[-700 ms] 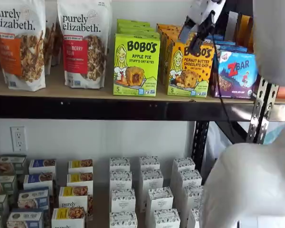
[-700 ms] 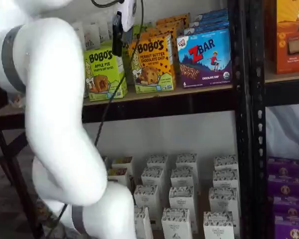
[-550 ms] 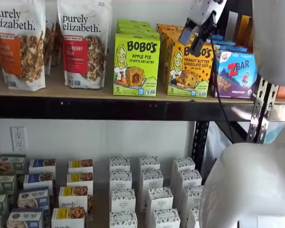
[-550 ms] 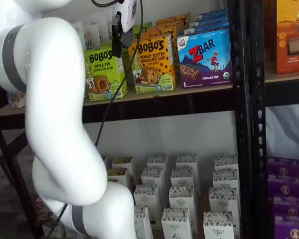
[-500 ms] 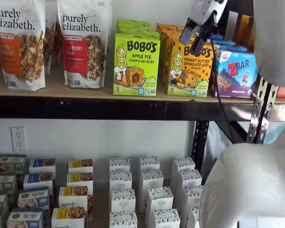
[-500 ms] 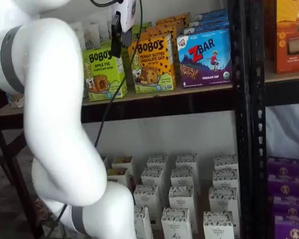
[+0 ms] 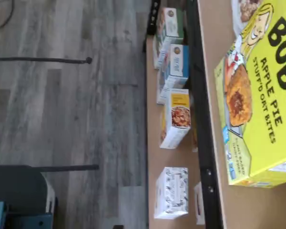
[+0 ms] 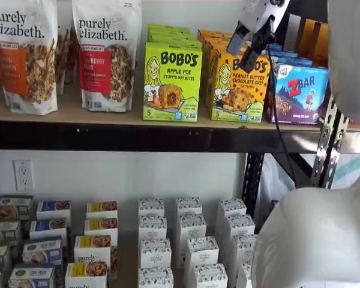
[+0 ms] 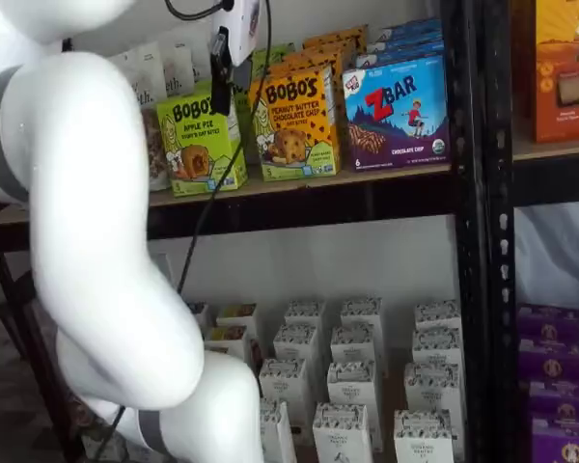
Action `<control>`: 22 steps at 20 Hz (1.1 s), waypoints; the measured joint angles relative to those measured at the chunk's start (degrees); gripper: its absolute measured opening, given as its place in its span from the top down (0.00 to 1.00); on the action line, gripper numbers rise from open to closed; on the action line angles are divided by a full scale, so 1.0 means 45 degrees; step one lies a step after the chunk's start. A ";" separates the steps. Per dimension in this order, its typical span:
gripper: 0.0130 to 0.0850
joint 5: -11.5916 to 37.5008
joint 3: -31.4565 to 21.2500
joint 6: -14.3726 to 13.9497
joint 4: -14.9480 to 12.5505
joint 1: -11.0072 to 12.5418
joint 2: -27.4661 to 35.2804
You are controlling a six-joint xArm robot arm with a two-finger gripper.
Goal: Pick up the orange box on the top shelf, the fifth box from the left
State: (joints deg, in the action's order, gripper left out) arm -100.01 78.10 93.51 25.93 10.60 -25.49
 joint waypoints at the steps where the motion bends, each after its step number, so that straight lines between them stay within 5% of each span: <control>1: 0.00 0.0186 -0.0071 -0.0025 -0.0073 -0.0050 -0.0079; 11: 0.00 0.2856 -0.0820 -0.0091 -0.1807 -0.0698 -0.0768; 22: 0.00 0.2948 0.0011 -0.0073 -0.2922 -0.0957 -0.0010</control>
State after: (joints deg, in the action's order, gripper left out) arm -86.74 78.15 93.18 12.79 6.30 -25.54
